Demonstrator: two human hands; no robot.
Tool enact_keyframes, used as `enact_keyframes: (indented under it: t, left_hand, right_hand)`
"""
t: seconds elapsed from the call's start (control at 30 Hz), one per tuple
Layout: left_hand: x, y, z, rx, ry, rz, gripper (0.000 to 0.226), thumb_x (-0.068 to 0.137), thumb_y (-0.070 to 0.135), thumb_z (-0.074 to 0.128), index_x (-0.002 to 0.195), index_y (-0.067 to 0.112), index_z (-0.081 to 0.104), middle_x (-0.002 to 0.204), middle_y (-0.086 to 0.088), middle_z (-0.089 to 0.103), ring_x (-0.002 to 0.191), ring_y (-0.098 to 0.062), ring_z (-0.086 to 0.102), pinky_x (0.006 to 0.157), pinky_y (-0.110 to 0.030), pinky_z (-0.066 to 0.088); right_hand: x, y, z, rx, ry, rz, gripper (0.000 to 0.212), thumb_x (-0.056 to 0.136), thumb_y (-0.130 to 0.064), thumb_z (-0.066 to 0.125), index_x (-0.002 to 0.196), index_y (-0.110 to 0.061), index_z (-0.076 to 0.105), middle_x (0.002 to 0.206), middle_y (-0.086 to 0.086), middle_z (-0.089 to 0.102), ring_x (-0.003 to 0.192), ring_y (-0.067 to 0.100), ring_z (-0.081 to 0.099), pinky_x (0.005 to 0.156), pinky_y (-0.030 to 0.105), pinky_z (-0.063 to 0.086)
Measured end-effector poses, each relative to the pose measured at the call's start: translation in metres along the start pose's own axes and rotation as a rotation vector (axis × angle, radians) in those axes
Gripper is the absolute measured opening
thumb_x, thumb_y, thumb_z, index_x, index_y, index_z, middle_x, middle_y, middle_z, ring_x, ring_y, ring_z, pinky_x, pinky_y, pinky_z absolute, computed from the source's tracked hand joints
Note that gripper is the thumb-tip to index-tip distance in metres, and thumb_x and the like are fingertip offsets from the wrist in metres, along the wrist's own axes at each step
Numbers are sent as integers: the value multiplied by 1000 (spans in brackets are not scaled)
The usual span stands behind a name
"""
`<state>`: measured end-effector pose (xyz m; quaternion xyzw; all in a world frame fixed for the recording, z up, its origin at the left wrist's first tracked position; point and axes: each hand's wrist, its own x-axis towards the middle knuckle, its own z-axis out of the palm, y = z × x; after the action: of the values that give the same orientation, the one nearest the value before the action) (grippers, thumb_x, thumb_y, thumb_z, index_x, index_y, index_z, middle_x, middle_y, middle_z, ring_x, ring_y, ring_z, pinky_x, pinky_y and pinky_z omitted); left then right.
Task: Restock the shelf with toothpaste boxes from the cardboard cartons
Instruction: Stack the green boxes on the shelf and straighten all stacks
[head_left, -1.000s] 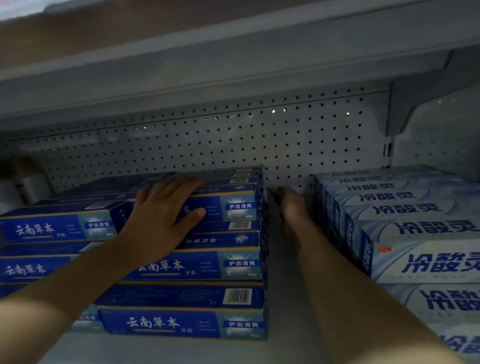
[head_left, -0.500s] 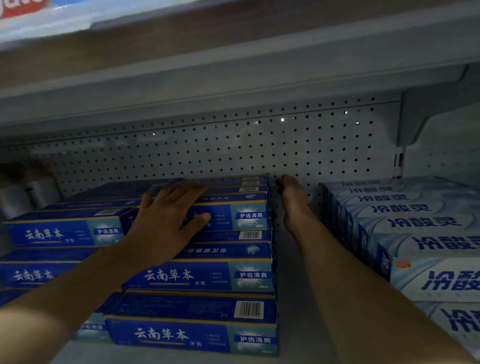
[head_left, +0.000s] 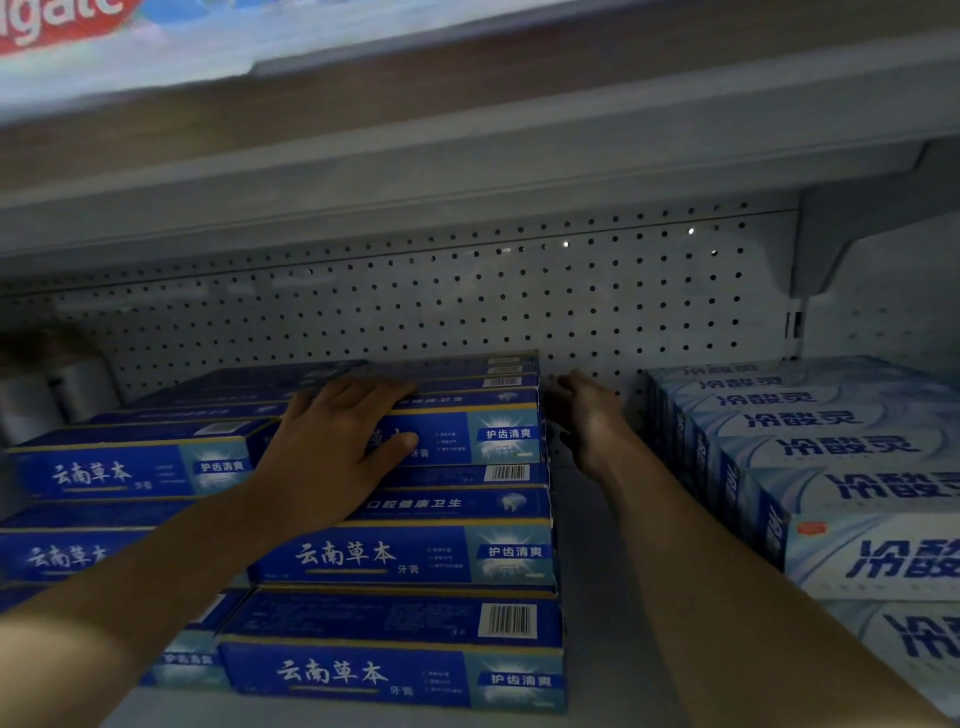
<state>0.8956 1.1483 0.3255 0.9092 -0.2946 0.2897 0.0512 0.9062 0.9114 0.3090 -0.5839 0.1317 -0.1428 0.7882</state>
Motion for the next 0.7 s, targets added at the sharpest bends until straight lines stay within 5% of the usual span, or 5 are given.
enact_keyframes:
  t: [0.17,0.3,0.4,0.57,0.7]
  left_hand:
    - [0,1,-2,-19,-20,1,85,71,69,13,140,26,40,145,2,42,136,-22,31,110,-46,21]
    - [0,1,-2,-1,-36,-12,87,70,69,11,141,27,37,146,3,39,137,-22,29,111,-46,20]
    - [0,0,-1,-5,-23,2,84,72,68,13,140,26,39,144,2,42,135,-23,33,110,-46,22]
    - [-1,-2,0,-12,-8,13,80,76,67,20,138,21,42,141,-2,46,132,-26,37,108,-52,25]
    - [-19,8,-3,-101,121,93,75,87,73,19,140,22,37,144,-3,42,132,-22,31,105,-54,23]
  right_hand:
    - [0,0,-4,-50,27,31,43,102,-29,29,131,-3,46,130,17,54,116,30,52,78,32,31]
    - [-2,5,-1,24,-27,65,45,103,-33,30,134,-4,45,111,11,58,83,21,56,60,30,38]
    - [-4,9,0,67,-32,70,43,102,-29,32,133,-3,45,103,9,60,75,16,53,65,31,41]
    - [-10,6,-5,-49,2,40,25,99,-14,37,99,-6,60,116,17,60,80,21,53,65,32,38]
    - [-10,2,-5,-139,7,17,32,100,-13,33,119,1,55,128,19,56,117,35,52,100,48,37]
